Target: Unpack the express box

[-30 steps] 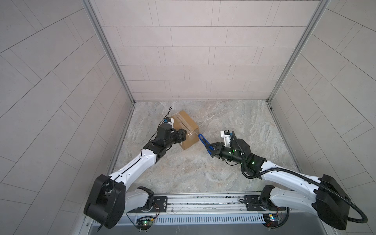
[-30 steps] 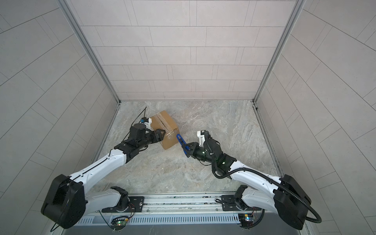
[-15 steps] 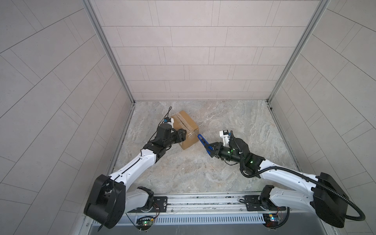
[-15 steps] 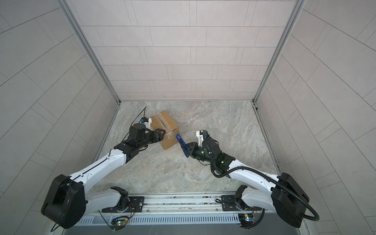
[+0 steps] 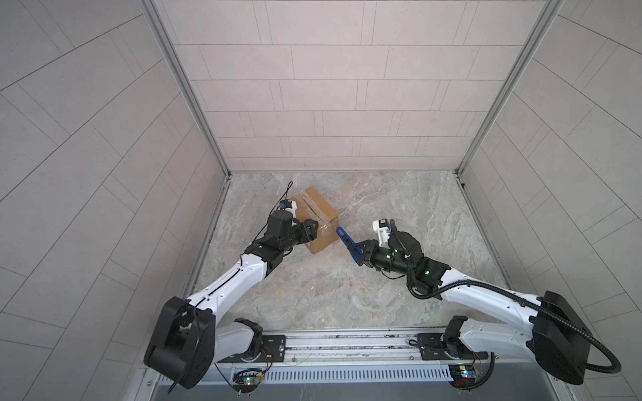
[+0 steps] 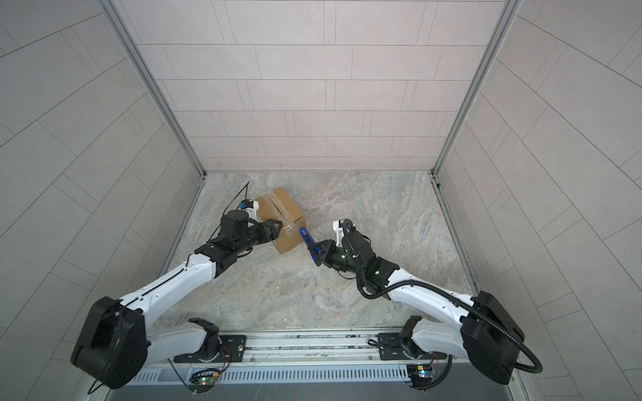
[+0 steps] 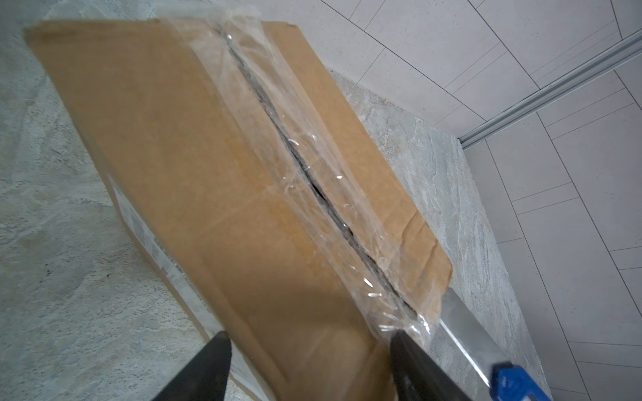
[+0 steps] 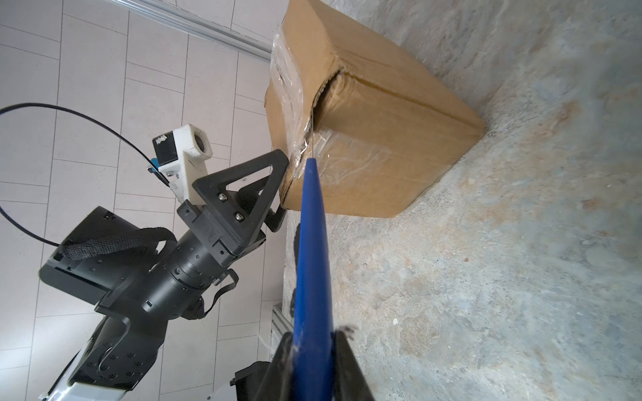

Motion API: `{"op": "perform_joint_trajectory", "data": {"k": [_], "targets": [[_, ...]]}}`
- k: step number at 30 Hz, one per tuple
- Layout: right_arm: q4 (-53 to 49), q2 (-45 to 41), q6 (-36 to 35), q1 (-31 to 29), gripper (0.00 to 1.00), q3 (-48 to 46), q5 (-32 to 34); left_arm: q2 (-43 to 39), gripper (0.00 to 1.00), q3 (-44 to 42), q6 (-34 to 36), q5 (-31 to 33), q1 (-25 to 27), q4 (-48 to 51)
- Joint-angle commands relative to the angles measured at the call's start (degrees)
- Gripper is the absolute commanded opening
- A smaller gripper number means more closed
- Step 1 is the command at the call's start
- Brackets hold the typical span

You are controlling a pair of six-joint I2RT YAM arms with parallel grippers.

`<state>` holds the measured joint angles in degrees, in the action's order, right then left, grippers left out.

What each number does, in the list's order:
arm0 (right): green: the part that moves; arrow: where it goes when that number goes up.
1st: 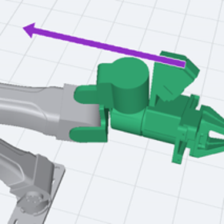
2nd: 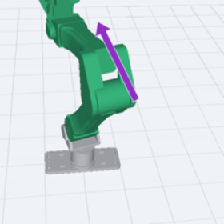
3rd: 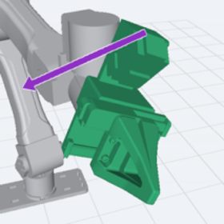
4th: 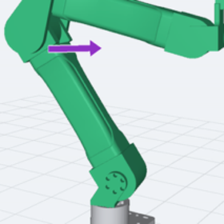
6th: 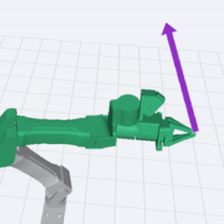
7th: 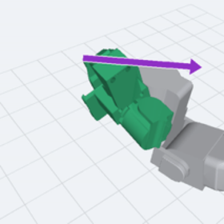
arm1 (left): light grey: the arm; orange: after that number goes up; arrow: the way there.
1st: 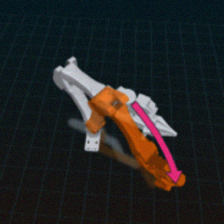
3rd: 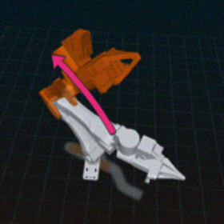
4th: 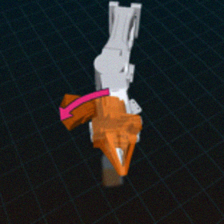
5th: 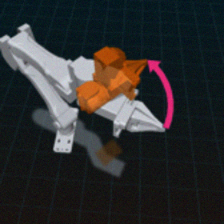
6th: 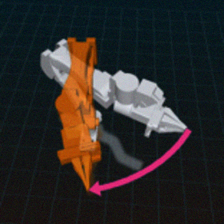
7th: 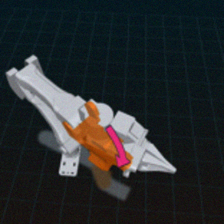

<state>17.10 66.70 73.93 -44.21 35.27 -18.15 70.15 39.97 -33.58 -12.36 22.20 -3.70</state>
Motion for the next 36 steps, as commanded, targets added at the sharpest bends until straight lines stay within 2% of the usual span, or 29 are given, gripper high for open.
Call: {"op": "perform_joint_trajectory", "data": {"k": [1,13,26,36], "targets": [[3.1,0.9,-1.3,-0.4,0.00,1.1,1.2,0.3,0.75,1.3,0.4,-1.2,0.0,-1.0],[11.9,5.5,1.7,0.0,0.00,0.6,0.4,0.0,0.77,1.3,0.1,-0.8,-0.3,-1.0],[6.5,2.9,0.7,0.0,0.00,0.6,-0.9,0.4,0.82,3.9,0.5,0.5,-7.0,2.5],[4.8,2.0,1.5,0.0,0.00,1.4,-0.9,7.3,0.74,7.8,1.0,-1.0,-7.6,0.9]]}}
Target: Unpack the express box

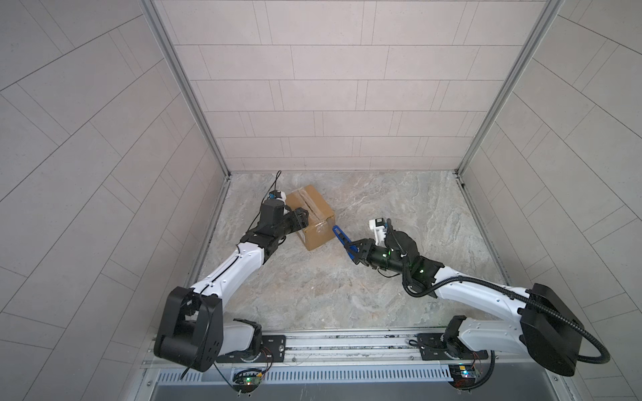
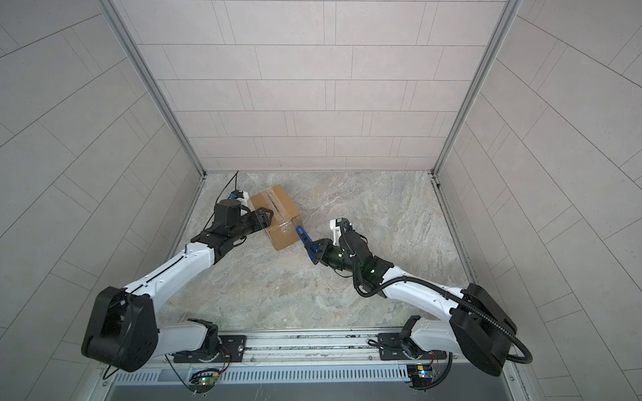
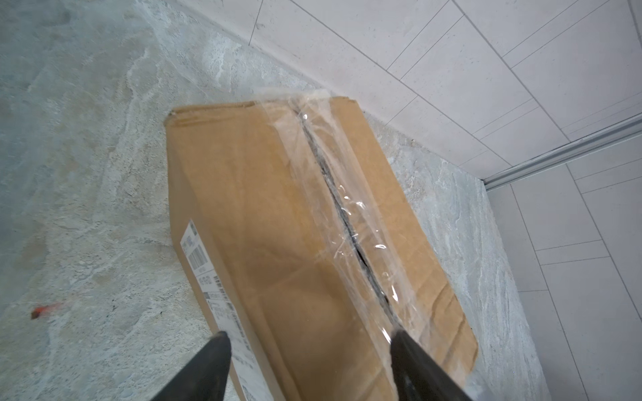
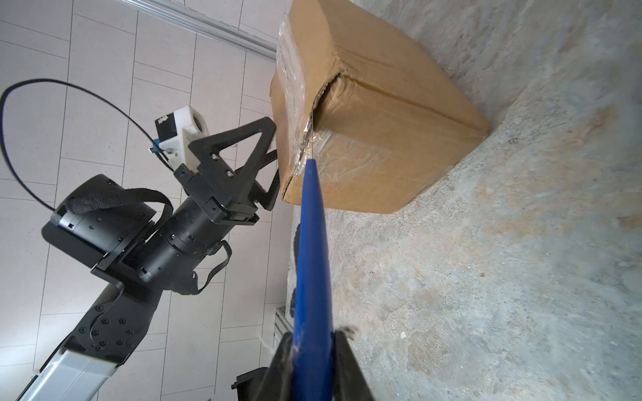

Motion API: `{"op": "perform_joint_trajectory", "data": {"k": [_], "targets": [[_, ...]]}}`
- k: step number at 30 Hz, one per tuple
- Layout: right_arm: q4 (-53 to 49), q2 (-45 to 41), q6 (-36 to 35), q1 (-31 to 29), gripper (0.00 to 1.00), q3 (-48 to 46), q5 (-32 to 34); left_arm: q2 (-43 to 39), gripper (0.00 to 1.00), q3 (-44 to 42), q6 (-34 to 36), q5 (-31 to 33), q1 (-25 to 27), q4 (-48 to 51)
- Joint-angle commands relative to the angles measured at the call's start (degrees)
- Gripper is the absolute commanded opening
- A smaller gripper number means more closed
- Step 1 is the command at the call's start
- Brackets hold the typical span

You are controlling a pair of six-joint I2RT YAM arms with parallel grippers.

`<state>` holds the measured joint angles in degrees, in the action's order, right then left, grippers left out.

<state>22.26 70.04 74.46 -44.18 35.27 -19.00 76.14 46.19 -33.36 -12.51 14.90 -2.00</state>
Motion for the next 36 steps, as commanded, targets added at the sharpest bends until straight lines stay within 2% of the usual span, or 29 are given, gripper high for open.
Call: {"op": "perform_joint_trajectory", "data": {"k": [1,6,11,17,28,36], "targets": [[0.3,-1.2,1.5,0.0,0.00,1.5,-0.1,1.8,0.73,1.8,0.7,-1.0,-0.3,-1.0],[3.6,-1.4,4.6,-0.1,0.00,3.0,-0.6,2.7,0.71,2.2,1.0,-1.9,-0.3,-1.6],[-0.7,-2.9,3.0,-0.6,0.00,4.9,0.0,2.7,0.71,1.9,1.0,-2.7,-0.3,-2.4],[-2.5,-0.8,1.5,-1.3,0.00,3.6,1.7,2.8,0.72,1.5,0.2,-4.5,-0.3,-4.6],[5.7,4.8,3.2,-1.3,0.00,2.6,0.7,3.2,0.72,1.1,-0.9,-6.5,-0.3,-7.1],[7.5,3.6,3.7,-1.4,0.00,4.0,-1.0,3.3,0.72,1.2,-1.4,-7.3,-0.3,-7.9]]}}
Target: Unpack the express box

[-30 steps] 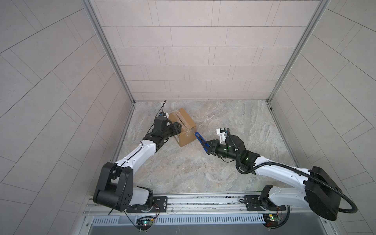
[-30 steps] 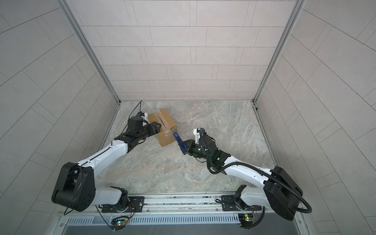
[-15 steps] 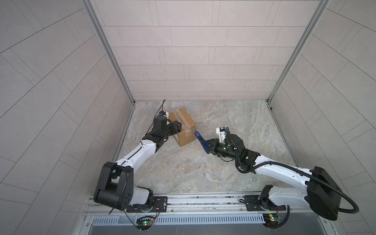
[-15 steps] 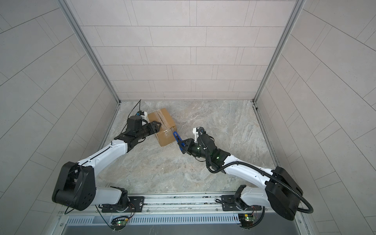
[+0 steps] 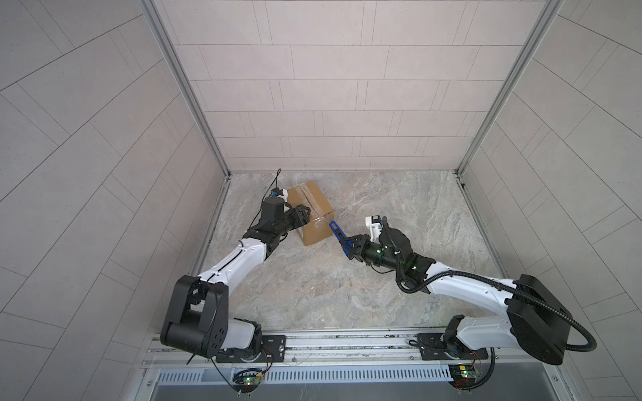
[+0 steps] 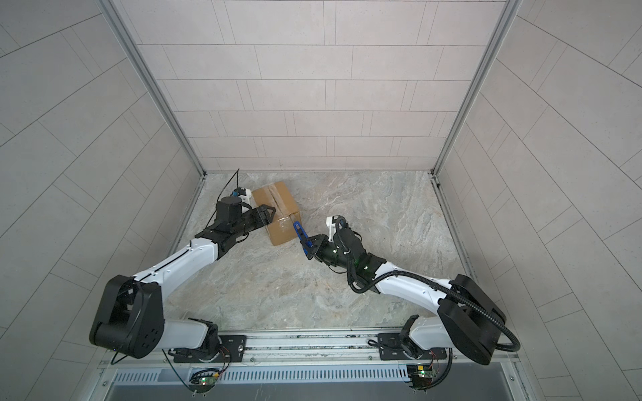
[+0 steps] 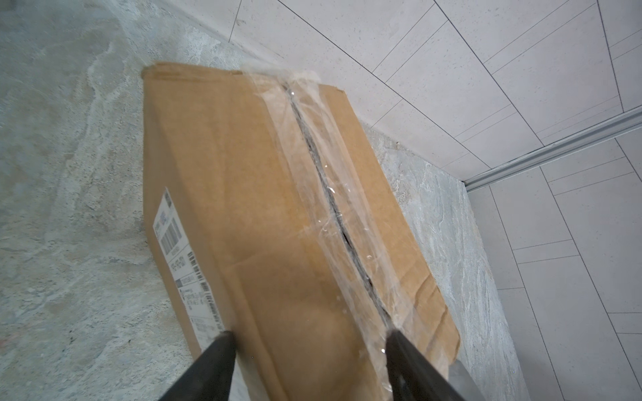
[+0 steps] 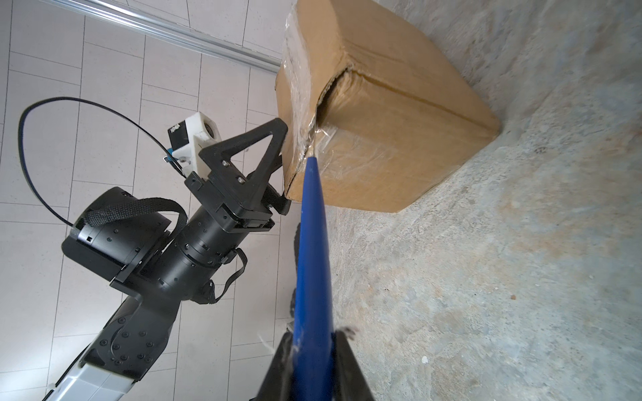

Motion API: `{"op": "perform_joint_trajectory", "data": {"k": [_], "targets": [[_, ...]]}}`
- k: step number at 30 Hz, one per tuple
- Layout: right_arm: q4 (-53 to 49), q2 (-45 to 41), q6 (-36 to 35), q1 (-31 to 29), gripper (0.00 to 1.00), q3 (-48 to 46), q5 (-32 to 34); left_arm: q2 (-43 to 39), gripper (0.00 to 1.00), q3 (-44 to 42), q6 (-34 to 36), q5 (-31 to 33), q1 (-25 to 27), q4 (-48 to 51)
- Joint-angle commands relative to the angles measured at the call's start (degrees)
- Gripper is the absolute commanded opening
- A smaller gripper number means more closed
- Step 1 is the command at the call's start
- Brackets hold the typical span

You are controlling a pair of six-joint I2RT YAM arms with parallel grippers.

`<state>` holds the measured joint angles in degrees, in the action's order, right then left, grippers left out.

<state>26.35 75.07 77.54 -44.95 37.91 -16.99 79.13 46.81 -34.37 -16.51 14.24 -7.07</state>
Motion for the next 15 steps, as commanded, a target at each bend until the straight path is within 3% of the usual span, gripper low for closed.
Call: {"op": "perform_joint_trajectory", "data": {"k": [1,11,15], "targets": [[3.4,-1.6,1.0,-0.7,0.00,1.5,-3.5,0.3,0.72,0.6,-0.6,-3.6,0.4,-2.9],[6.6,-1.4,3.1,-1.9,0.00,1.5,-4.5,-0.4,0.72,-0.2,-1.8,-4.0,1.8,-4.0],[3.2,-1.1,0.9,-2.5,0.00,1.8,-2.7,-0.6,0.72,-0.8,-2.3,-4.0,2.6,-4.5]]}}
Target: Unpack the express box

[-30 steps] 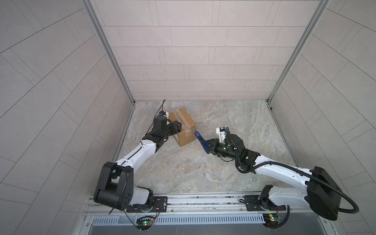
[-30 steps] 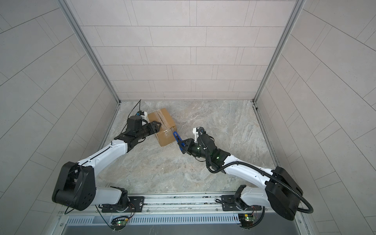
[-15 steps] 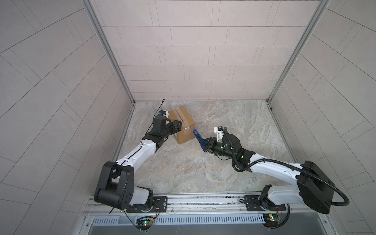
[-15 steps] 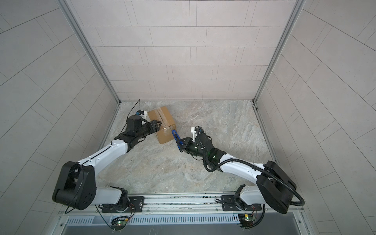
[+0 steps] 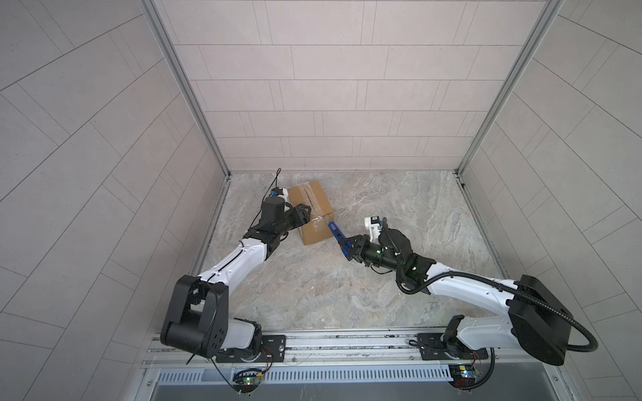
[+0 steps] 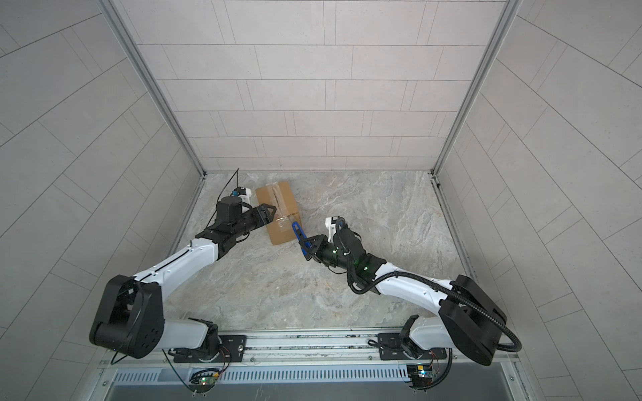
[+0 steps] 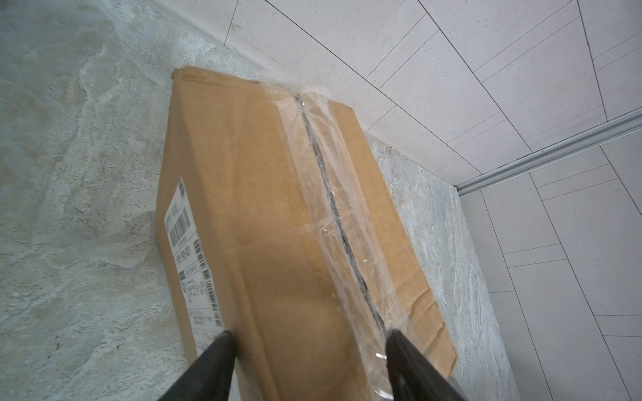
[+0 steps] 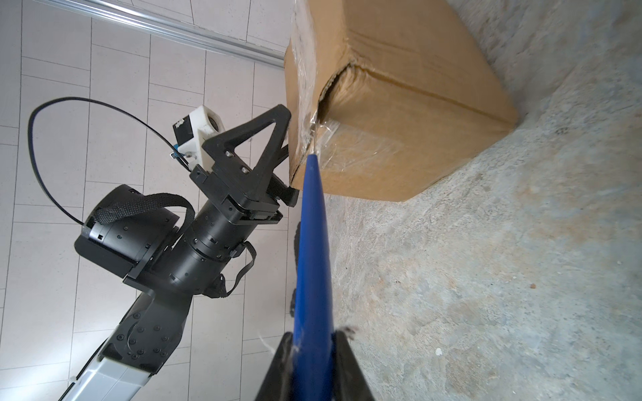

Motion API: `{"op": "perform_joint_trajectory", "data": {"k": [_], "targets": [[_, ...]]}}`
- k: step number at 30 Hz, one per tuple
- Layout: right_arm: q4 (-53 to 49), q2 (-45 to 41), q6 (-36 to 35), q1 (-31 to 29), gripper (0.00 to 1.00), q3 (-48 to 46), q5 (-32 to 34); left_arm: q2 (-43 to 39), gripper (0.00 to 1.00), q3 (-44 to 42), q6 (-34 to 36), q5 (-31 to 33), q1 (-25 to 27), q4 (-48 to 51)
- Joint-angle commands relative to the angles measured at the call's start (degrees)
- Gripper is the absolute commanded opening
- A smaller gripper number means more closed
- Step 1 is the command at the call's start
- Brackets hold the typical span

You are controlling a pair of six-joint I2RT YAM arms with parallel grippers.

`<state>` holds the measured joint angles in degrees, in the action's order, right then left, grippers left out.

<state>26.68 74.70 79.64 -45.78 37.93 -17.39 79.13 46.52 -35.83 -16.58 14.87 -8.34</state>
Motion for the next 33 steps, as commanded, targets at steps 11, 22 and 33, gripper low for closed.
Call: {"op": "perform_joint_trajectory", "data": {"k": [11,22,33], "targets": [[4.7,2.4,-2.3,-2.3,0.00,2.0,-2.6,-1.0,0.72,-1.0,-1.7,-3.1,4.0,-3.6],[2.9,-0.8,-3.0,-2.2,0.00,2.2,-4.0,-1.4,0.72,-1.1,-2.1,-3.3,4.4,-4.1],[7.4,1.8,-1.3,-2.3,0.00,1.1,-2.0,-4.0,0.72,-3.8,-5.9,-2.3,7.0,-6.9]]}}
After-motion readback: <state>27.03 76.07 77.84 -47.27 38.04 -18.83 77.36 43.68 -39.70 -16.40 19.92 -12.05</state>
